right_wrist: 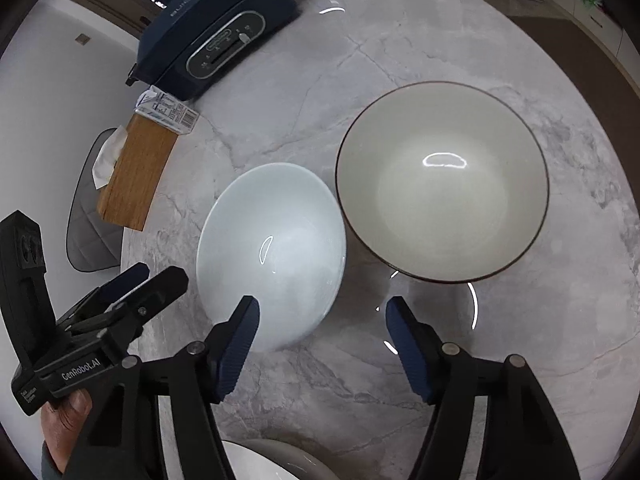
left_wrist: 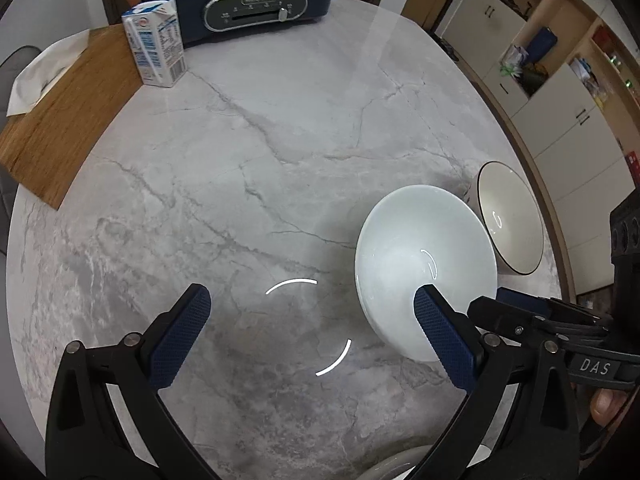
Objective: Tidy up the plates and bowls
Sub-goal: 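Move the left tool to the smaller white bowl and close on its rim, then carry the smaller white bowl into the large white bowl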
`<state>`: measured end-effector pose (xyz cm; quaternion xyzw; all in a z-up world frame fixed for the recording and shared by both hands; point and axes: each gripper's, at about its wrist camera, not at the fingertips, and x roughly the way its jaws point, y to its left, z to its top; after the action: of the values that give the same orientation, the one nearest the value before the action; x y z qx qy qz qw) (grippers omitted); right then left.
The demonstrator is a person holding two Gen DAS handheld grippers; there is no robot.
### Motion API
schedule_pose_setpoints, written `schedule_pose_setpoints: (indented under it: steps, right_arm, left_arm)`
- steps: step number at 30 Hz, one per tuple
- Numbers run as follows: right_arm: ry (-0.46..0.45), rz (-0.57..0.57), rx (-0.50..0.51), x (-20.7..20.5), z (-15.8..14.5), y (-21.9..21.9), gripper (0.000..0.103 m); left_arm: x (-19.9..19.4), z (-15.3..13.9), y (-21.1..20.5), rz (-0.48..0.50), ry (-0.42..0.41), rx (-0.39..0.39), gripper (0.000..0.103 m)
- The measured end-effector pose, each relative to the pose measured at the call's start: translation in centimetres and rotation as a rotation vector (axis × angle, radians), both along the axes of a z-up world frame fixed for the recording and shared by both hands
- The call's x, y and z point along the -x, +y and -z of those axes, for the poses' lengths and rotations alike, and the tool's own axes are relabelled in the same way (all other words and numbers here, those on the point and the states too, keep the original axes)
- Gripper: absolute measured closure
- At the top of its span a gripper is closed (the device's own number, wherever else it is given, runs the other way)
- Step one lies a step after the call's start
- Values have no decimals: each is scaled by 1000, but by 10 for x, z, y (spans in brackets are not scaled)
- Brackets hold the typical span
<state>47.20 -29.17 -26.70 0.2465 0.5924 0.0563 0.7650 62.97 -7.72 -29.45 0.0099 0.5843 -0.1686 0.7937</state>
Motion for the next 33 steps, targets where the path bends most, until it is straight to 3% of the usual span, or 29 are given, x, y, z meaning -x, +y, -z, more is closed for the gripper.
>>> schedule_pose_setpoints:
  steps: [5,12,14,18,26,33]
  right_arm:
    - [20,2,-19,-12,13,7,43]
    - [28,-12,-3,-22,20,16,66]
    - [31,-14,7,-23,21,16,85]
    - [27,-21,14,-25,22,17,89]
    - [5,-32,8,-25,13,21,91]
    - [-43,-82,18,-9,-21,27,91]
  left_arm:
    - [-16,21,-5,16,46,-16,13]
    - [-23,37,-8,39,72,16,58]
    - [-25,38,-11,49,76,31,74]
    - [-24,38,-18,61,76,40,95]
    - [-12,22,-18,52,47,26,96]
    - [14,-24,-9,52,-2,38,97]
